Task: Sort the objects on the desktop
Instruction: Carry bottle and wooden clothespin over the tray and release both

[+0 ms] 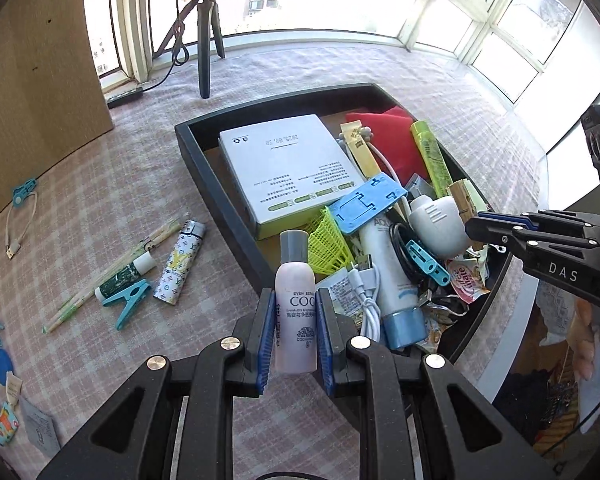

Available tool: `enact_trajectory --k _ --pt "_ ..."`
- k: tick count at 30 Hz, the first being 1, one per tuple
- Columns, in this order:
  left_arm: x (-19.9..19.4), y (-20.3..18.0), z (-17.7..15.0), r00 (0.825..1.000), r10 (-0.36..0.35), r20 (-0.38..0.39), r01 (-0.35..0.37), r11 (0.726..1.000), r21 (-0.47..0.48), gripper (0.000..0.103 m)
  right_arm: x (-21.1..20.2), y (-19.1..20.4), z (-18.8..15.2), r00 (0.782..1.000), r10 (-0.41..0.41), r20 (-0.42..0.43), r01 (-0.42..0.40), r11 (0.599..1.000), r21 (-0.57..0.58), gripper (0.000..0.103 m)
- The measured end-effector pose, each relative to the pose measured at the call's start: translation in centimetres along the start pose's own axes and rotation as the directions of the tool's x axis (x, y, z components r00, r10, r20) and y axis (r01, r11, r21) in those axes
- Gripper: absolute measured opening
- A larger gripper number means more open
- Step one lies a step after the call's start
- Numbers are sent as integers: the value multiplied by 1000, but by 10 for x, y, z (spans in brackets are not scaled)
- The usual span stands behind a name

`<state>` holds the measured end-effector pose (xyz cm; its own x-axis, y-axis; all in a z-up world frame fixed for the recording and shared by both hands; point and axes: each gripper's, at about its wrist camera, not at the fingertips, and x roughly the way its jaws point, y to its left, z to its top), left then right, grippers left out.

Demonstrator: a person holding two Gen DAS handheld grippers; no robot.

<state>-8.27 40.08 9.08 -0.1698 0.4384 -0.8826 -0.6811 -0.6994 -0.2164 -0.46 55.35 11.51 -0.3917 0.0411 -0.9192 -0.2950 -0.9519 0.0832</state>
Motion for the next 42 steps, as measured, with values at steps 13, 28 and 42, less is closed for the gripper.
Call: enact_trajectory --k 13,28,42 --pt "39 -69 47 1000 25 -2 -25 1000 10 19 7 -85 27 1000 5 -15 -5 1000 -25 13" --pt "38 -51 55 996 91 27 -90 995 -32 47 26 -76 57 997 63 -36 -65 994 -85 35" --pt "0 44 22 982 187 25 -182 975 -129 46 18 9 67 985 169 -41 -173 971 -166 36"
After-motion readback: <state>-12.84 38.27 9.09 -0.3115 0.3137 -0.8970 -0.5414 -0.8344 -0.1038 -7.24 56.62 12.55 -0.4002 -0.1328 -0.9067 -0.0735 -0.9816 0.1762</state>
